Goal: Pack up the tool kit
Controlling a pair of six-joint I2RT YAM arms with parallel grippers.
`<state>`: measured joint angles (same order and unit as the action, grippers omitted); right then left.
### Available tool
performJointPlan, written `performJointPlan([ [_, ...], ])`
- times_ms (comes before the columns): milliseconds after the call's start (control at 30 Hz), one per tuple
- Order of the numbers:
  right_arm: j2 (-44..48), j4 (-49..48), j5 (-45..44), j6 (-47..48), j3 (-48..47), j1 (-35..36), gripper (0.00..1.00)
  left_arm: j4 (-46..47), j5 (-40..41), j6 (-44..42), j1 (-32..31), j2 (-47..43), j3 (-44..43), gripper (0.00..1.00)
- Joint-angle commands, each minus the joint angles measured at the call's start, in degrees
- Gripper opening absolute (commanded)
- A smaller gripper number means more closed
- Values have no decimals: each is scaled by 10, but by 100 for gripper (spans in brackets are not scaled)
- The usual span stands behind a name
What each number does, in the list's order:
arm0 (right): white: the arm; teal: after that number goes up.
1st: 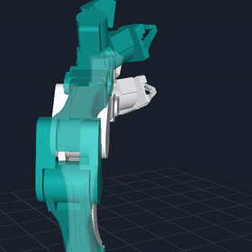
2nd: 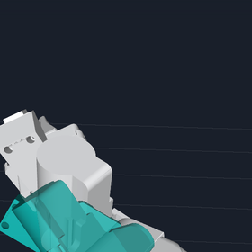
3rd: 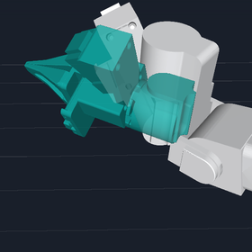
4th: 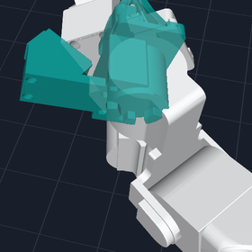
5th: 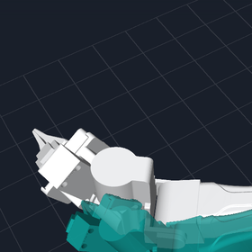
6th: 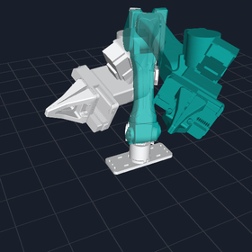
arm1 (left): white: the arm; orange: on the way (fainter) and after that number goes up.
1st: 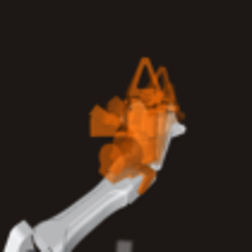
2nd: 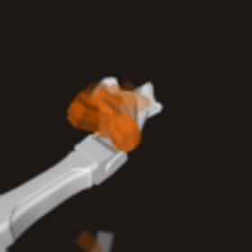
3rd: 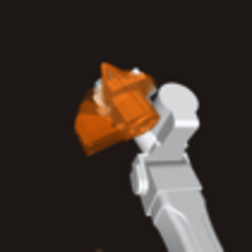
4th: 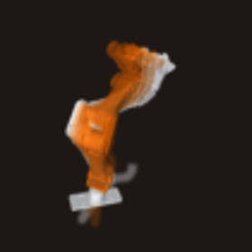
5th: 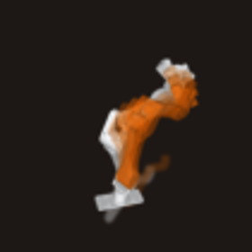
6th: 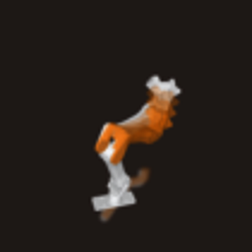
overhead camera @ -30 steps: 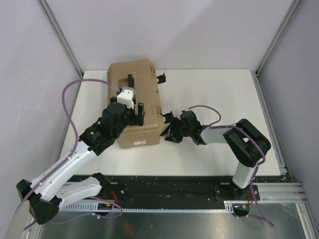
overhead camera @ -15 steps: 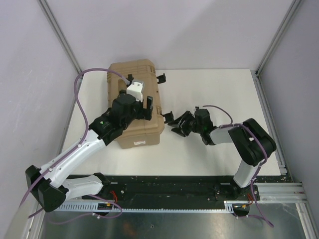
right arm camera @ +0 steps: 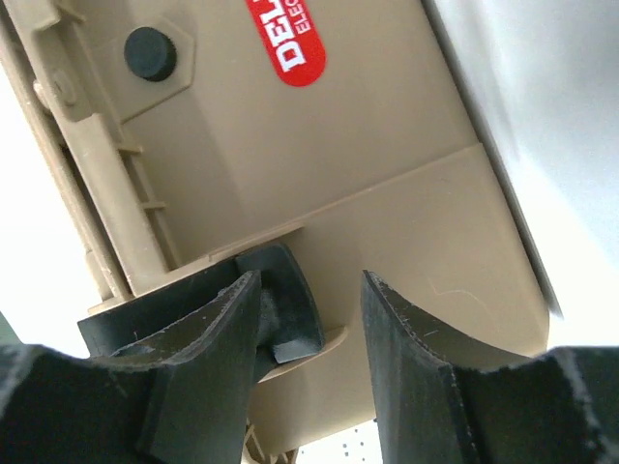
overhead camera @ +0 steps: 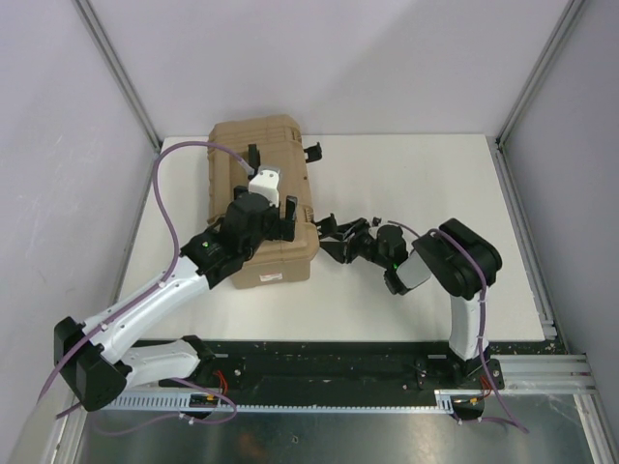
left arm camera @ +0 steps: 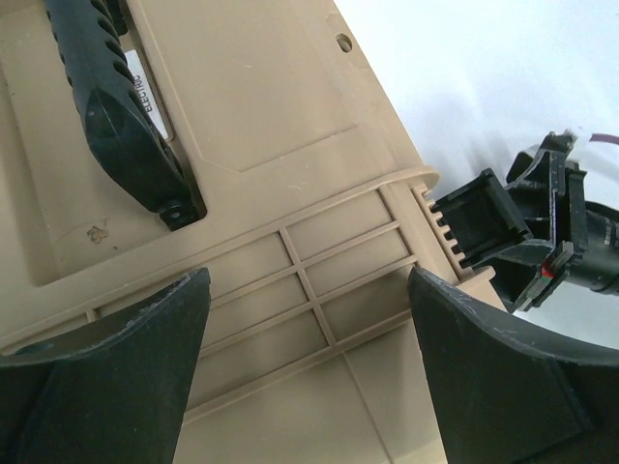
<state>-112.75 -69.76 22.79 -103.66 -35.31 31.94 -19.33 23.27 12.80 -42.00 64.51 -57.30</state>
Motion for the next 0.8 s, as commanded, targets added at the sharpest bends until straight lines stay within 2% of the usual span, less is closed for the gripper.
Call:
performJointPlan([
  [0, -9, -167, -7, -65, 3, 11, 49, -13, 23, 16, -4, 5, 14, 88],
  [200, 40, -132, -9, -29, 3, 7, 49, -14, 21, 5, -8, 10, 21, 86],
  [400, 76, -94, -7, 2, 3, 4, 50, -13, 37, -31, -46, 13, 50, 84],
  [600, 84, -68, 1, 18, 1, 6, 53, -22, 27, 3, -65, 41, 89, 72],
  [767, 91, -54, 9, 35, -4, 7, 56, -42, 21, 27, -85, 93, 91, 71],
])
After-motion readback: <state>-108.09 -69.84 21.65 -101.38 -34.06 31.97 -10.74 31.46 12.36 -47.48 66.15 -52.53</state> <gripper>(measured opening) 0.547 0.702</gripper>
